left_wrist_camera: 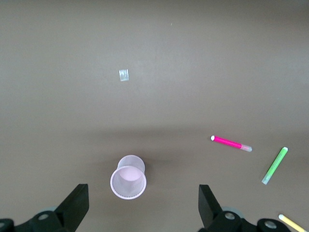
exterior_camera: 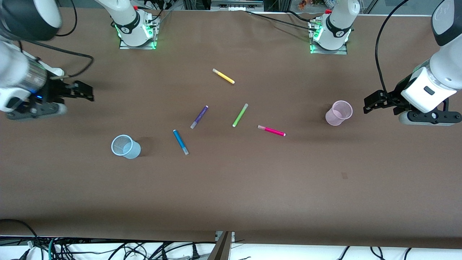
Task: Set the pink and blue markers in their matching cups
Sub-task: 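Reach the right gripper to the blue marker while the left gripper reaches the pink marker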
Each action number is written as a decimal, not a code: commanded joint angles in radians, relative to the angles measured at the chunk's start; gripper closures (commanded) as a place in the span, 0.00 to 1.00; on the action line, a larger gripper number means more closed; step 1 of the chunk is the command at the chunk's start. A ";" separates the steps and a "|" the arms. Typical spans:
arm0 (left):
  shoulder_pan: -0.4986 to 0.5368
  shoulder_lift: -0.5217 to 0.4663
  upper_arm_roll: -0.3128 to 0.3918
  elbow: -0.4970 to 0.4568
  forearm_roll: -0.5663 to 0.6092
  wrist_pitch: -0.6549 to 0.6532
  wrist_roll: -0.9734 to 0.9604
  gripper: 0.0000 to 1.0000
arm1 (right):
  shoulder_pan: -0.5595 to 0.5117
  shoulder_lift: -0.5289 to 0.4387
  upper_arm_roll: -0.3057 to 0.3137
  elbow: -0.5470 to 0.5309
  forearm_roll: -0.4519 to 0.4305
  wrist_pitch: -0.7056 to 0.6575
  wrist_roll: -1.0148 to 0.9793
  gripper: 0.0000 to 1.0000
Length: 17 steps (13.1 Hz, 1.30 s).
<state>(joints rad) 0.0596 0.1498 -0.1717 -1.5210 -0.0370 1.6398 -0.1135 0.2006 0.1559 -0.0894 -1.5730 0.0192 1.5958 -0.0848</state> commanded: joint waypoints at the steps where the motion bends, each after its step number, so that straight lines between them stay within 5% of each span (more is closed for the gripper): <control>1: 0.006 0.019 -0.008 0.024 0.009 -0.029 0.008 0.00 | 0.057 0.046 -0.001 0.027 0.012 0.003 0.005 0.00; 4: -0.006 0.017 -0.017 0.025 0.005 -0.040 -0.085 0.00 | 0.095 0.102 0.007 0.033 0.019 0.053 0.007 0.00; 10: -0.014 0.057 -0.111 0.021 -0.081 -0.081 -0.757 0.00 | 0.164 0.278 0.013 0.033 0.054 0.262 0.011 0.00; 17: -0.193 0.223 -0.109 0.019 -0.080 0.009 -1.199 0.00 | 0.267 0.454 0.013 0.025 0.076 0.469 0.010 0.00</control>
<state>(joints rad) -0.0895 0.3201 -0.2872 -1.5237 -0.1310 1.6192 -1.1960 0.4529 0.5551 -0.0735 -1.5683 0.0816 2.0144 -0.0795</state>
